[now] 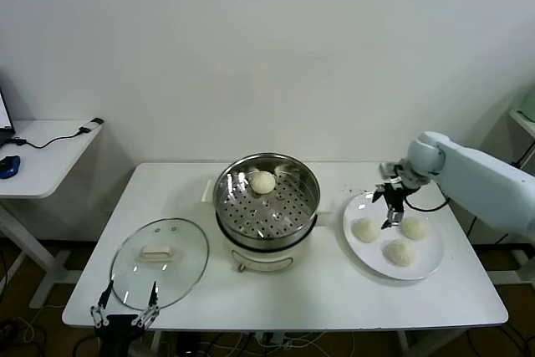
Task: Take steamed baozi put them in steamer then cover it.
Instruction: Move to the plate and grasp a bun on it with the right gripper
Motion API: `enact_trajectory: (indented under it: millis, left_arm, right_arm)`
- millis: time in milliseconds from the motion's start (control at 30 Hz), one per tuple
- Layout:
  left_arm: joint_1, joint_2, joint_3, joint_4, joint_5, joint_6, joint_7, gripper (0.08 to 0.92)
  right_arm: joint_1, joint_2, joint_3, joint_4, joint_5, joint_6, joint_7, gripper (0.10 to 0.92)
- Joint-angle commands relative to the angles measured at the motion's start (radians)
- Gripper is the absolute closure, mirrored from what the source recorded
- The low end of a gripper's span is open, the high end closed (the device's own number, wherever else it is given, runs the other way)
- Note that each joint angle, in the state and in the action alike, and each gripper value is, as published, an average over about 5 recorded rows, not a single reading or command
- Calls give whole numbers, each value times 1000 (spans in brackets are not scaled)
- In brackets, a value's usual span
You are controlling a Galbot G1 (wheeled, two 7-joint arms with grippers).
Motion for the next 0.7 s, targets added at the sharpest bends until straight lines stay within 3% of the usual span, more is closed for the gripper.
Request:
enact_trajectory:
  millis: [33, 533, 700]
  left_arm:
    - [1, -3, 0, 6, 6, 5, -1, 177]
    - [0, -4, 0, 21, 12, 0, -2, 177]
    - [-3, -3, 1, 22, 12, 1, -2, 177]
  right_arm:
    - [-143, 63, 92, -103, -74, 6, -8, 203]
    - [-142, 149, 127, -191, -81, 29, -4, 203]
    - [-130, 150, 124, -195, -78, 33, -9, 238]
